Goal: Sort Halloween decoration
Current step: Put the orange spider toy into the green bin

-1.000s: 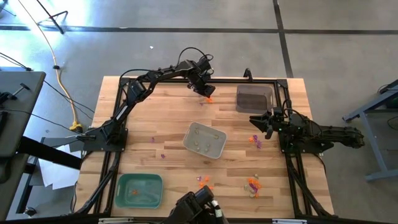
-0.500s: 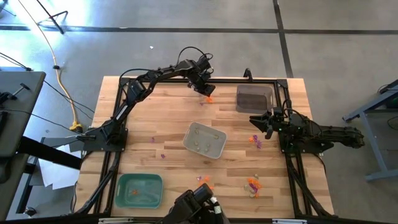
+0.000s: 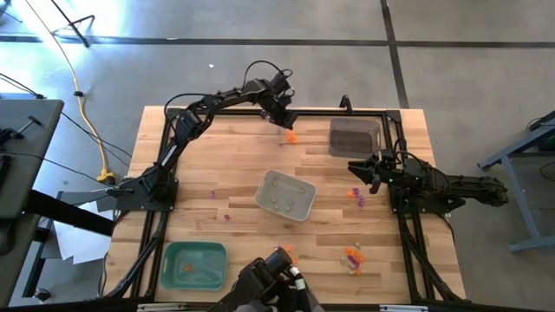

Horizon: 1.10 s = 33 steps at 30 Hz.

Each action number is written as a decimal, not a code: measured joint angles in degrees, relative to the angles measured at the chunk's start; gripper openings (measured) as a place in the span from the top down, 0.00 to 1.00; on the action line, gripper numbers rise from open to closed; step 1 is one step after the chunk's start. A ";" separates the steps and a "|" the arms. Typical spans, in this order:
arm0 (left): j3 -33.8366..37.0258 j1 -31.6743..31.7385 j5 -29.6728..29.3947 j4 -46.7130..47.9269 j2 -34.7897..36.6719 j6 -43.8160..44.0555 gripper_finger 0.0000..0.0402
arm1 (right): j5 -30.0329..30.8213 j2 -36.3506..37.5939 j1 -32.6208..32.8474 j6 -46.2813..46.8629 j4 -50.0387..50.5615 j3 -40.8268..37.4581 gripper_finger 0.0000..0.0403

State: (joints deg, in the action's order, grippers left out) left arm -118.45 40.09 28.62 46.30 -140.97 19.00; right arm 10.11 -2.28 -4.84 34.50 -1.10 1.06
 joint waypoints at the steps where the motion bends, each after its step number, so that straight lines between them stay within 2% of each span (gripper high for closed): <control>1: 0.00 0.09 -0.02 0.01 0.00 -0.12 0.67 | 0.02 0.00 0.01 0.02 0.00 0.00 0.69; 6: 0.00 -0.26 -0.42 2.07 0.00 -4.78 0.67 | 0.00 0.00 0.00 0.01 0.00 0.02 0.69; 12: 0.00 -1.79 -0.24 8.76 0.00 -16.69 0.67 | 0.02 0.00 0.02 0.02 0.00 0.00 0.69; 17: 0.00 -3.89 -0.46 8.34 0.00 -22.63 0.67 | 0.02 0.02 0.02 0.02 0.00 0.00 0.69; 27: 0.00 -4.85 -0.29 6.02 0.00 -23.61 0.67 | 0.00 0.02 0.01 0.02 0.00 0.02 0.69; 33: 0.00 -4.89 -1.88 6.50 0.00 -21.21 0.67 | 0.00 0.02 0.02 0.01 0.00 0.02 0.69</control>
State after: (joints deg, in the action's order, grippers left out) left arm -118.45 35.20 26.74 52.80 -140.97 -2.21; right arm 10.12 -2.26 -4.83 34.52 -1.10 1.08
